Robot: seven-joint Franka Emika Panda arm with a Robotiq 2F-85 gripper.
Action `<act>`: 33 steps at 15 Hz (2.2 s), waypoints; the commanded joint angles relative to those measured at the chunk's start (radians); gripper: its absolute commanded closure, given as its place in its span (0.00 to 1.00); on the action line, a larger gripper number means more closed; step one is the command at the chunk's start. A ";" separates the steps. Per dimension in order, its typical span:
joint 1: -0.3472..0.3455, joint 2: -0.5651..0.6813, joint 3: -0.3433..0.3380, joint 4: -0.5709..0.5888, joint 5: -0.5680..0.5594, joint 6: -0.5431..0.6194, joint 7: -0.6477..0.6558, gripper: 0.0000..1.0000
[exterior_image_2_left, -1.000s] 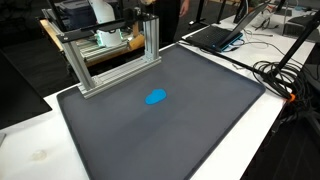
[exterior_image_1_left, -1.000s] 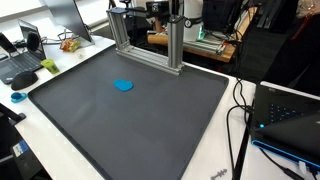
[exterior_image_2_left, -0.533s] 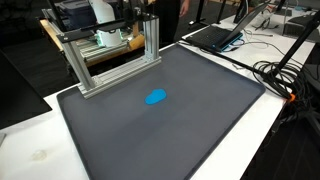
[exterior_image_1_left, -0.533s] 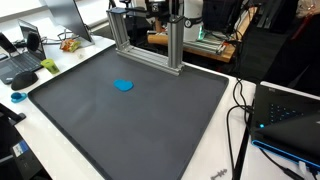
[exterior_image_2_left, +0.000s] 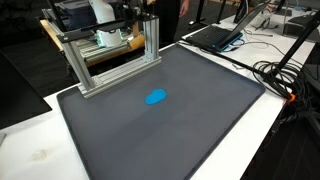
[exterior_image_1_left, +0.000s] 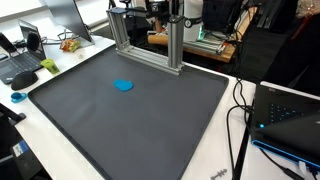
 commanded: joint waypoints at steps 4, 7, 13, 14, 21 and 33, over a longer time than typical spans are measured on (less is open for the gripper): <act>-0.018 0.014 0.007 0.037 0.018 -0.077 0.029 0.00; -0.017 0.008 0.007 0.039 0.024 -0.084 0.040 0.00; -0.025 0.006 0.021 0.042 0.019 -0.098 0.100 0.00; -0.024 0.009 0.022 0.047 0.019 -0.127 0.103 0.00; -0.032 -0.023 0.048 0.026 0.004 0.024 0.161 0.00; -0.050 0.181 0.144 0.254 -0.115 0.050 0.212 0.00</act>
